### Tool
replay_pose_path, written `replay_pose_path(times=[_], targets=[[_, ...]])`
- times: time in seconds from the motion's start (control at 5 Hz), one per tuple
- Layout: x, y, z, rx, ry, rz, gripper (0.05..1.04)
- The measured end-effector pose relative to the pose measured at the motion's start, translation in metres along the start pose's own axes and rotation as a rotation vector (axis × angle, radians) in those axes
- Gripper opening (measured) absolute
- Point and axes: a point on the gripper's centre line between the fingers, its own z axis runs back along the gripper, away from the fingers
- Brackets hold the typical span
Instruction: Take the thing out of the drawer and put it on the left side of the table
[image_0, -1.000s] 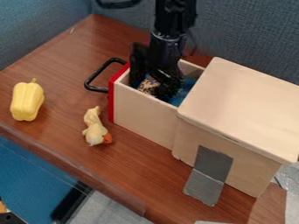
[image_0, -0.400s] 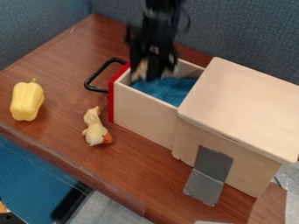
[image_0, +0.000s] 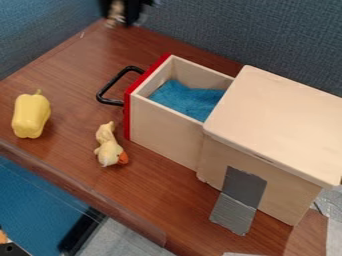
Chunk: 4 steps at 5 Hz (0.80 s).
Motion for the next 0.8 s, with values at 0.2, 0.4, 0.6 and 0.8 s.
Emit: replay_pose_path(times=[0.2, 0.4, 0.6, 0.8], targets=[[-0.006, 0.044, -0.009, 0.033, 0.008, 0.073, 0.461], [-0.009, 0.073, -0.026, 0.083, -0.007, 0.084, 0.461], [-0.018, 0.1, -0.061, 0.097, 0.009, 0.088, 0.461], [-0.03, 0.114, -0.092, 0.123, 0.081, 0.09, 0.461]])
